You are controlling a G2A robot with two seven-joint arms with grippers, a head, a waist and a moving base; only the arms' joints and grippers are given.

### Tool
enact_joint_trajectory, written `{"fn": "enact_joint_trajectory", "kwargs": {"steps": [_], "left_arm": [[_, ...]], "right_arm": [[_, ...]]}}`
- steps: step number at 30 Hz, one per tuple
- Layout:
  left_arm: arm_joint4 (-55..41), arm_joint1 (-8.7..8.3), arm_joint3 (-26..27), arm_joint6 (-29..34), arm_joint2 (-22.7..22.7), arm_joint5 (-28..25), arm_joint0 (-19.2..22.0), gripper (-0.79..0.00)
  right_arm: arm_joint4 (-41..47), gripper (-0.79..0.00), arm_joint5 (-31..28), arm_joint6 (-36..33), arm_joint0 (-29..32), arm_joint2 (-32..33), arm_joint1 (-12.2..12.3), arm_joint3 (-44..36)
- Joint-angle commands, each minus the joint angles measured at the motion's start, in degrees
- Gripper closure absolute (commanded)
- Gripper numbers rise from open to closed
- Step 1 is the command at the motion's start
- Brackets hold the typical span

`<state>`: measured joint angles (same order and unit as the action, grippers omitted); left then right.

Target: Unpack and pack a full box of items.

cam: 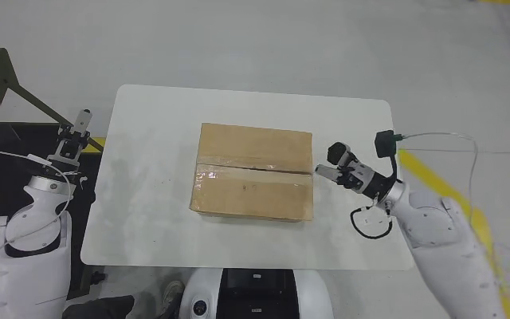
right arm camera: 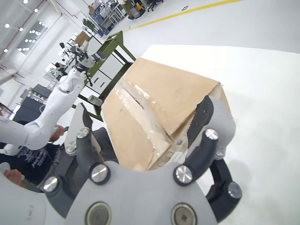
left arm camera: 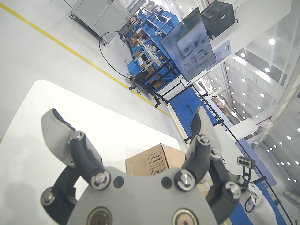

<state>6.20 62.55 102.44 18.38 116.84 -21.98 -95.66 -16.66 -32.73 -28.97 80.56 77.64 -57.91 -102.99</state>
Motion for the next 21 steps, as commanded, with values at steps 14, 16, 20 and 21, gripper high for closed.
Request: {"fn": "enact_joint_trajectory", "kwargs": {"steps": [14,16,20,21], "left_arm": [[0.0,0.0,0.0,0.0,0.0,0.0,0.0,-0.785],[0.0,0.0,0.0,0.0,0.0,0.0,0.0,-0.785],[0.0,0.0,0.0,0.0,0.0,0.0,0.0,-0.785],[0.0,0.0,0.0,0.0,0.0,0.0,0.0,-0.785]], "right_arm": [[-12.5,-0.637,-5.2,5.5,1.2,-2.4,-0.3,1.1],[-13.2,-0.606,-5.0,5.7,1.1,-2.7,-0.4,1.2],[-14.0,-0.674,-4.7,6.2,1.0,-2.9,-0.4,1.7],[-14.1,-0.659,-4.6,6.3,1.0,-2.9,-0.4,1.9]]}}
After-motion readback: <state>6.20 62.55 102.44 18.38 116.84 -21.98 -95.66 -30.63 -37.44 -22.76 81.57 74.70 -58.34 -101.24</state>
